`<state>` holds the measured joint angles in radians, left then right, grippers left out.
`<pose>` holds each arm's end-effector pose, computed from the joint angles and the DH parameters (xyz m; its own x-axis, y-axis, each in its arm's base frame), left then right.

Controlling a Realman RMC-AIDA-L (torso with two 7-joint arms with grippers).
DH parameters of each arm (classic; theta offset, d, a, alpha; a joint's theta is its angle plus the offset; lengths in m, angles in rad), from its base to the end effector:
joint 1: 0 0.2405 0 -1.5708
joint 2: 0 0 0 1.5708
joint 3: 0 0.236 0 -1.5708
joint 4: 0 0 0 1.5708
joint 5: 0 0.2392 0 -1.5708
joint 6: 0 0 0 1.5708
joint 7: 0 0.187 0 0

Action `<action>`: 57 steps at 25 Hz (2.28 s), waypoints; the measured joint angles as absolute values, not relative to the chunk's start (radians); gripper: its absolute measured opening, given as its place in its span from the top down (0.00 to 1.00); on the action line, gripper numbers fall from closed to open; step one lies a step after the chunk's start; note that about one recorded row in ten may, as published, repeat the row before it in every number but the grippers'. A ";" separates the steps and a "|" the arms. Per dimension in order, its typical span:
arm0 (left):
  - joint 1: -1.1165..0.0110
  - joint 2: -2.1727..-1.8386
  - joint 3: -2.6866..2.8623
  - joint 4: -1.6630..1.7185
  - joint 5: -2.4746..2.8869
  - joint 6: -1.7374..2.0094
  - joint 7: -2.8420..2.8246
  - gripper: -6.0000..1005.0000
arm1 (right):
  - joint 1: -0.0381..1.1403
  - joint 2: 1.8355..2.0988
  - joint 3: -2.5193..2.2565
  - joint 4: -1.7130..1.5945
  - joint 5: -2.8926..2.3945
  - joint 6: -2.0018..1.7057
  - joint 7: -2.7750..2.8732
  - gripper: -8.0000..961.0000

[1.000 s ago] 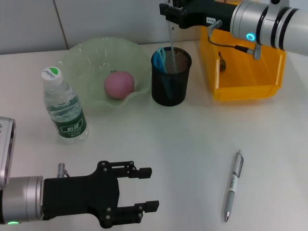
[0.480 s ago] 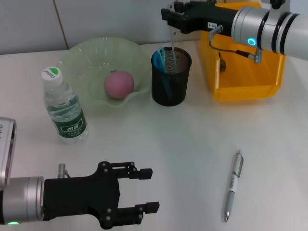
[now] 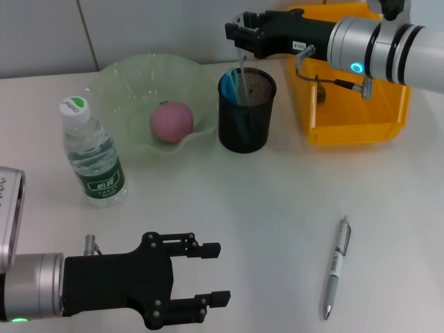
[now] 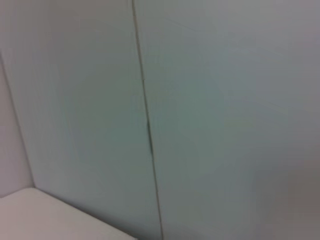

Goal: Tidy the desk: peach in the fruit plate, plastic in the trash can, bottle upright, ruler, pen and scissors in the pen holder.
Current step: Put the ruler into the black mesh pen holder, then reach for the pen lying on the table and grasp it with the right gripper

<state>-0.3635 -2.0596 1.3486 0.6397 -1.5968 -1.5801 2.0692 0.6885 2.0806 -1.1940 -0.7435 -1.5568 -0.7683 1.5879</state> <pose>-0.2185 0.2792 -0.0911 0.8399 0.1113 0.5312 0.1211 -0.9925 0.0166 0.1528 0.4938 -0.0321 0.7711 -0.2487 -0.5861 -0.5734 -0.6716 -0.4693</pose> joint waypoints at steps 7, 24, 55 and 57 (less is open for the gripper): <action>-0.362 -2.059 1.344 0.640 -1.597 -1.591 2.069 0.36 | 0.683 2.080 -1.195 -0.745 -1.560 -0.770 1.589 0.45; -0.361 -2.051 1.344 0.638 -1.597 -1.603 2.074 0.36 | 0.606 2.083 -1.183 -0.848 -1.491 -0.820 1.598 0.20; -0.355 -2.068 1.311 0.635 -1.582 -1.578 2.056 0.20 | 0.744 1.956 -0.959 -1.123 -2.247 -1.808 1.963 0.20; -0.346 -2.072 1.297 0.635 -1.590 -1.560 2.069 0.19 | 0.772 1.954 -0.963 -1.119 -2.302 -1.833 1.941 0.20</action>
<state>-0.3463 -2.0716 1.2974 0.6350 -1.5900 -1.5598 2.0689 0.7723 1.9538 -0.9628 -1.1190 -2.3018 -1.8326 1.9410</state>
